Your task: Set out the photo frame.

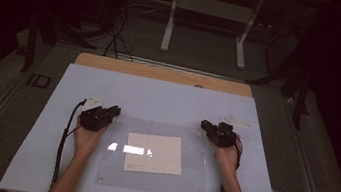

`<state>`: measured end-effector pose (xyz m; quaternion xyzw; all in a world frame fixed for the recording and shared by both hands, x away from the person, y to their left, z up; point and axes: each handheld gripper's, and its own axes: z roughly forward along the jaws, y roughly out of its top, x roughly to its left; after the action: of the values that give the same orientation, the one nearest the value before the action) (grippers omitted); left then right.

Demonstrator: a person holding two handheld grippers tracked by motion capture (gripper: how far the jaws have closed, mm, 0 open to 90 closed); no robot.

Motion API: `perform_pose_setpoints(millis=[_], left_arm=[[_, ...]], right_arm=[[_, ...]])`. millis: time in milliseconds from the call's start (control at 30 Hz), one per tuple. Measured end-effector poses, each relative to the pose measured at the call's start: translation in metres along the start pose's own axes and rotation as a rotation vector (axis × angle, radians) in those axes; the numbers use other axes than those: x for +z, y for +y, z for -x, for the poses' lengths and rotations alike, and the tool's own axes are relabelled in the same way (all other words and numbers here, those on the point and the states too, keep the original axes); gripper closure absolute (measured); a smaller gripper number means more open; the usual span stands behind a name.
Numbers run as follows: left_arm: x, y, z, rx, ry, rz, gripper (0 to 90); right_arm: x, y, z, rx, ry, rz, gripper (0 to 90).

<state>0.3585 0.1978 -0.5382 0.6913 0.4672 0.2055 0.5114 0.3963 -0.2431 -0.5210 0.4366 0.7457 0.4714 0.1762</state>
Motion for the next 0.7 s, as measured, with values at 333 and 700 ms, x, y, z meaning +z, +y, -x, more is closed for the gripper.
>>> perform_pose_setpoints(millis=[333, 700], left_arm=[[-0.0032, 0.0004, 0.0021, 0.027, 0.004, 0.009, 81.4], [-0.0004, 0.0043, 0.0025, 0.03, 0.01, -0.011, 83.6]], right_arm=[[-0.0007, -0.001, -0.0056, -0.013, -0.046, 0.007, 84.3], [-0.0009, -0.0023, -0.002, 0.033, -0.018, 0.017, 83.3]])
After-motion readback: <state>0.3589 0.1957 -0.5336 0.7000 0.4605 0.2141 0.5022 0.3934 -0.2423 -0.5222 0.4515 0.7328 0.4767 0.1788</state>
